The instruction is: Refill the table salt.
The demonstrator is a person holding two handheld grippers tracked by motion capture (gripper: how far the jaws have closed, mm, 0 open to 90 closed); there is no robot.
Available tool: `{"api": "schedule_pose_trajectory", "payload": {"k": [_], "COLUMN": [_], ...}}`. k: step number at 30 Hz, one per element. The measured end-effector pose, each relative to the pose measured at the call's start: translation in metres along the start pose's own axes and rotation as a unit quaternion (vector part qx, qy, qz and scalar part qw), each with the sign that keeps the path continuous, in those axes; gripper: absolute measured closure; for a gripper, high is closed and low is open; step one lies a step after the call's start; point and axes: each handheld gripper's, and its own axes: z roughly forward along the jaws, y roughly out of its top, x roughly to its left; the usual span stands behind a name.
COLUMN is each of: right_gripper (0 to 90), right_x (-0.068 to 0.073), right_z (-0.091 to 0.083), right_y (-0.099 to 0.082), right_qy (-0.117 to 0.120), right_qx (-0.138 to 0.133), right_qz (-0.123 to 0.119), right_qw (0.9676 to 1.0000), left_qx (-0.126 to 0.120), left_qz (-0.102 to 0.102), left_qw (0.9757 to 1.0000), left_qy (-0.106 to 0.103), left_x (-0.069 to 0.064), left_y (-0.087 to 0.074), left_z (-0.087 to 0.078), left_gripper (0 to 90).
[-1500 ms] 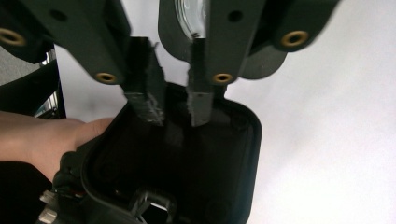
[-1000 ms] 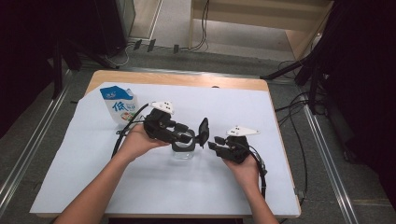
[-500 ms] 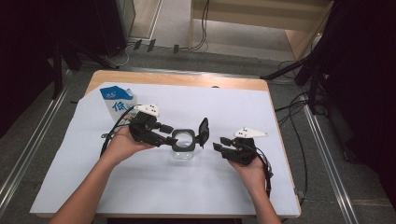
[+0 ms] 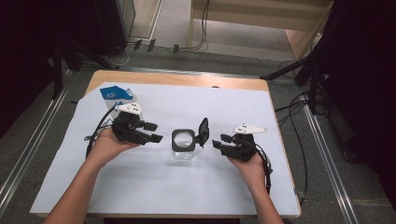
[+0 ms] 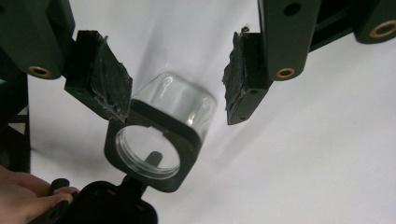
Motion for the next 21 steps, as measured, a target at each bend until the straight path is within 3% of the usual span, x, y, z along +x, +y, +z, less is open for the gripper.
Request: {"api": "schedule_pose_trajectory", "payload": {"k": [11, 21], "right_gripper": [47.4, 47.8], "right_x": [-0.006, -0.008], "right_z": [0.003, 0.010], "right_y": [0.002, 0.006], "right_qy": [-0.005, -0.001], "right_qx": [0.002, 0.001], "right_qz": [-0.001, -0.006], "right_qw": [1.0000, 1.0000], "left_qx": [-0.022, -0.037], "left_qz": [-0.029, -0.057], "left_qw": [0.9987, 0.9951], "left_qy": [0.034, 0.072], "left_x": [0.013, 0.026], "left_y": [-0.017, -0.033], "left_z": [-0.030, -0.056], "left_gripper": [42.1, 42.9]}}
